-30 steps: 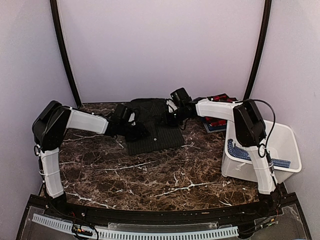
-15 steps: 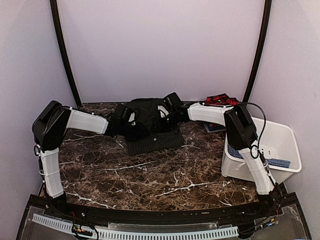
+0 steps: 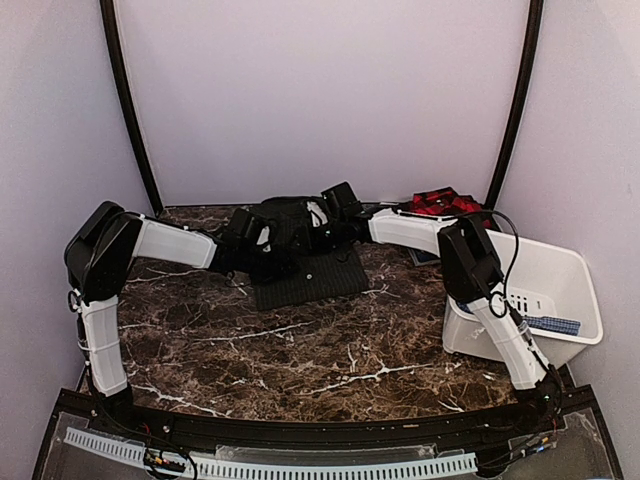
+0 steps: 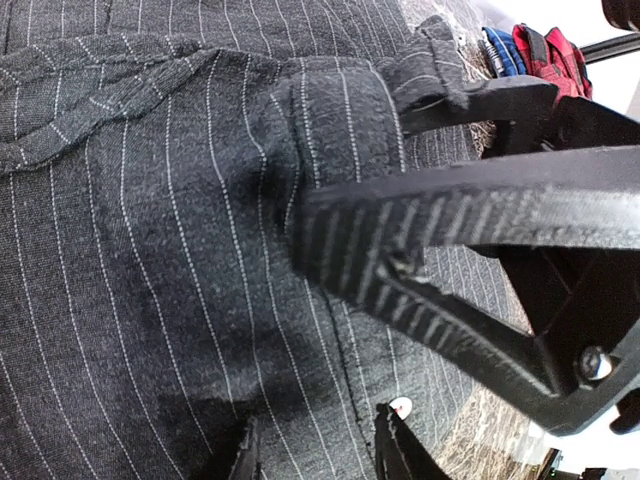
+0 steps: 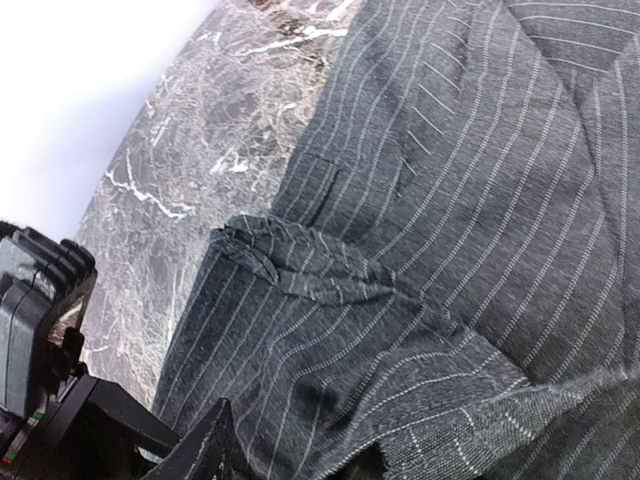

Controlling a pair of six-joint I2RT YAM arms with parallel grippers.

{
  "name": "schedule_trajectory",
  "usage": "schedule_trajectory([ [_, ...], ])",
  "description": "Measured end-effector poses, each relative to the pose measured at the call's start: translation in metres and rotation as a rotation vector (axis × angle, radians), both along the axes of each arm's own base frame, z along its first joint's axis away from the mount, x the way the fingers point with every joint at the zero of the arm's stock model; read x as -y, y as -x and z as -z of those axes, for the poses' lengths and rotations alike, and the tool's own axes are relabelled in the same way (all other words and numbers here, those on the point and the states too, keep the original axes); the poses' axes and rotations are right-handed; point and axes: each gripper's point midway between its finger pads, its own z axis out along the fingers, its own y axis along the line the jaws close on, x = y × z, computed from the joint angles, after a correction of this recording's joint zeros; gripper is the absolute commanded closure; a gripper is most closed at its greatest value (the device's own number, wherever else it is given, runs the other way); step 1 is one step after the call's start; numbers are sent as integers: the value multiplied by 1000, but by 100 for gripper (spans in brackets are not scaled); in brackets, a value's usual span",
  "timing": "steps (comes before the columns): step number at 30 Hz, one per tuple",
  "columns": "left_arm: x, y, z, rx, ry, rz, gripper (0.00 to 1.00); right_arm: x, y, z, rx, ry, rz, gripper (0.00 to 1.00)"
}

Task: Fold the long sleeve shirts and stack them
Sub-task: Smooth out the 2/3-rectangle-folded shirt at the center of the board.

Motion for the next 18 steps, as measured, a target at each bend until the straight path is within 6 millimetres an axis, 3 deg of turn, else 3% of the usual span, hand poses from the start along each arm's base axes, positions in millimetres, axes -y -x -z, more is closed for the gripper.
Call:
schedule_trajectory([
  [5,0,0,0,-1,0,1,63,-4,-6,-3,-2,-62,-7,48],
  [13,0,1,2,-5,-1,2,63,-3,-26,-43,9,-255,-22,47],
  [18,0,1,2,-5,-1,2,63,0,-30,-50,17,-283,-22,46],
])
